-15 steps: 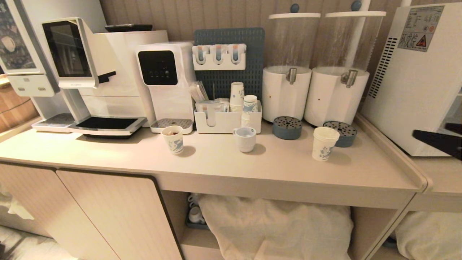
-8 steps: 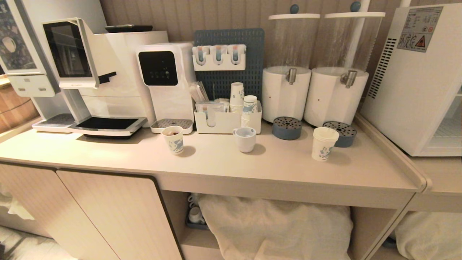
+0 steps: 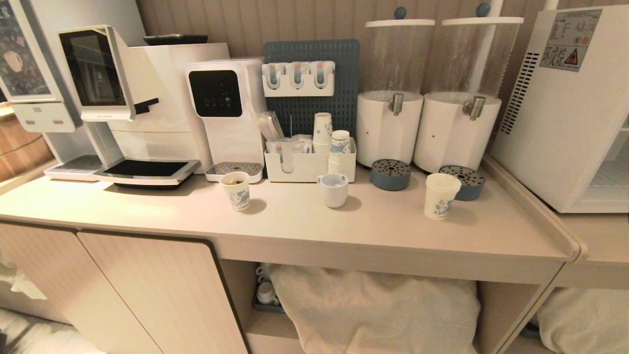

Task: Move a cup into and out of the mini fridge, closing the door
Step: Close the freezer door

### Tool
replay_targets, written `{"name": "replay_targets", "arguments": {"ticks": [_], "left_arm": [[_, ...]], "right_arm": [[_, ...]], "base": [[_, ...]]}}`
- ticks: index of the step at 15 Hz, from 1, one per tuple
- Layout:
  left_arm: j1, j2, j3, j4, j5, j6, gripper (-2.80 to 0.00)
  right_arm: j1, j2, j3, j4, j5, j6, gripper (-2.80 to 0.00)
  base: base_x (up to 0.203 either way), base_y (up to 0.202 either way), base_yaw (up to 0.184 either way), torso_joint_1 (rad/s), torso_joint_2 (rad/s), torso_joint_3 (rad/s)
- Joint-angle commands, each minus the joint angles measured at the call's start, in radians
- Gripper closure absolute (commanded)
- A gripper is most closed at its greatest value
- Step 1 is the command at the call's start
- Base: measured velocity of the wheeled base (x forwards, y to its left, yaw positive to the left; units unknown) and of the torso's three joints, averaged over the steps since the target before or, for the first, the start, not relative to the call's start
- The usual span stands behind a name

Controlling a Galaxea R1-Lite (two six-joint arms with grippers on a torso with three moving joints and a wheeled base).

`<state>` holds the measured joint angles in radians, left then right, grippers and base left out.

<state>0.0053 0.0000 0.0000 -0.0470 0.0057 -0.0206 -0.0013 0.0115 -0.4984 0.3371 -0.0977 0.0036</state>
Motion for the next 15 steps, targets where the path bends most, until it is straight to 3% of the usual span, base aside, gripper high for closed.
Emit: {"name": "replay_targets", "arguments": {"ticks": [1, 2, 4, 5, 6, 8, 10, 15], "left_arm": [[0.001, 0.002, 0.018, -0.001, 0.000, -0.001, 0.00], [0.001, 0.001, 0.020, -0.001, 0.000, -0.001, 0.00], [0.001, 0.002, 0.018, -0.001, 0.000, -0.001, 0.00], [0.001, 0.002, 0.019, -0.001, 0.000, -0.001, 0.00], [0.001, 0.002, 0.019, -0.001, 0.000, -0.001, 0.00], [0.001, 0.002, 0.018, -0.001, 0.000, -0.001, 0.00], [0.001, 0.002, 0.018, -0.001, -0.003, 0.001, 0.00], [0.001, 0.002, 0.018, -0.001, -0.004, 0.001, 0.00]], "right_arm": [[0.000, -0.013, 0.260, -0.239, -0.003, -0.044, 0.00], [0.001, -0.013, 0.381, -0.336, -0.002, -0.068, 0.00], [0.000, -0.013, 0.501, -0.421, 0.006, -0.081, 0.00], [0.000, -0.013, 0.504, -0.420, 0.027, -0.085, 0.00], [0.000, -0.013, 0.489, -0.363, 0.082, -0.085, 0.00], [0.001, -0.013, 0.454, -0.209, 0.113, -0.087, 0.00], [0.001, -0.012, 0.451, -0.204, 0.111, -0.043, 0.00], [0.001, -0.012, 0.451, -0.205, 0.111, -0.039, 0.00]], "base": [[0.000, 0.000, 0.000, 0.000, 0.00, 0.000], [0.000, 0.000, 0.000, 0.000, 0.00, 0.000], [0.000, 0.000, 0.000, 0.000, 0.00, 0.000], [0.000, 0.000, 0.000, 0.000, 0.00, 0.000], [0.000, 0.000, 0.000, 0.000, 0.00, 0.000], [0.000, 0.000, 0.000, 0.000, 0.00, 0.000], [0.000, 0.000, 0.000, 0.000, 0.00, 0.000], [0.000, 0.000, 0.000, 0.000, 0.00, 0.000]]}}
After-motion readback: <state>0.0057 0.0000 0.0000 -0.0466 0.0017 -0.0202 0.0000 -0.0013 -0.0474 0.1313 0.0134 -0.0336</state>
